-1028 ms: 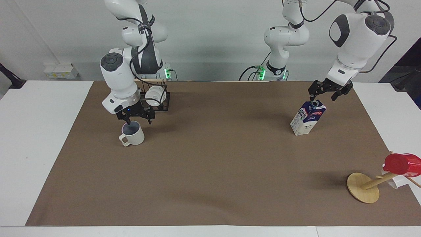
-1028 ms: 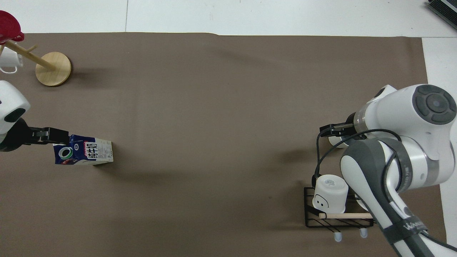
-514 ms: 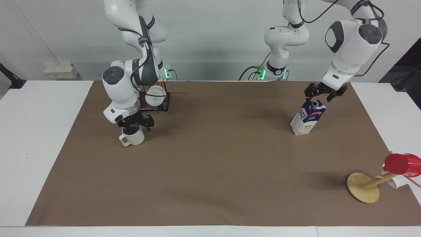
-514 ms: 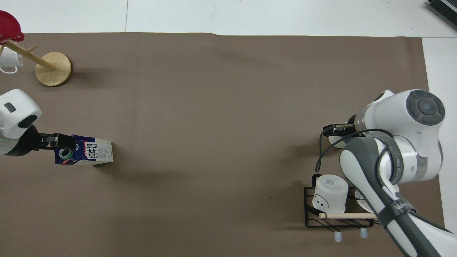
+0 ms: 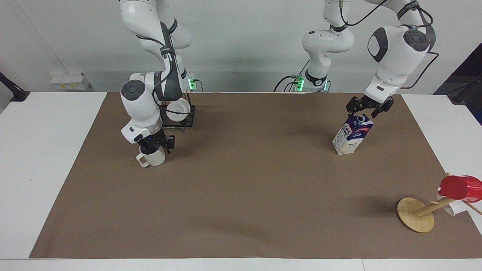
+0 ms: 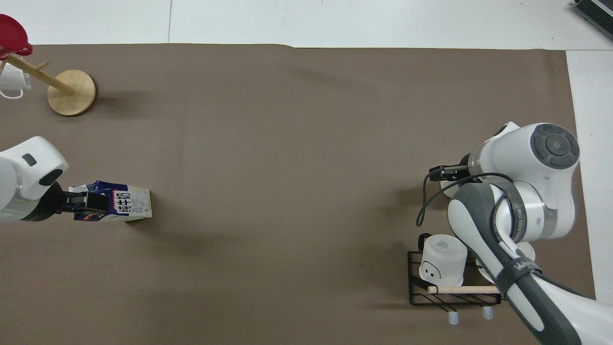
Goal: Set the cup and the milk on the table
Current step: 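Close the left gripper on the carton while the right gripper grasps the mug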
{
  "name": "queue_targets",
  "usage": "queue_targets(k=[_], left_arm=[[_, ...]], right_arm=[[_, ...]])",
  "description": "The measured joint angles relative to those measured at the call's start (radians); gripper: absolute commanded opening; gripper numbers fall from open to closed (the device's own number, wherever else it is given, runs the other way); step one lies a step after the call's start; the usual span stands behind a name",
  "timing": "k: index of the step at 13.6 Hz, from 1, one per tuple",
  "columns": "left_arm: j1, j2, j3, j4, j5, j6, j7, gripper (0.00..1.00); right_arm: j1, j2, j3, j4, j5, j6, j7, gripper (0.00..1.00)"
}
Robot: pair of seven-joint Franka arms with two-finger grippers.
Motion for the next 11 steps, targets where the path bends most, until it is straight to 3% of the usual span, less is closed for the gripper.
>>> queue_targets(k=[6, 11], left_arm=[[0.0, -0.025, -0.002, -0.051, 0.0, 0.074, 0.003, 1.0], [0.0, -0.038, -0.002, -0.108, 0.0, 0.143, 0.012, 0.99]], right_arm=[[0.008, -0.001, 0.0, 0.032, 0.0, -0.016, 0.005, 0.0], [0.12, 0.0, 0.003, 0.16, 0.0, -0.137, 0.213, 0.0]])
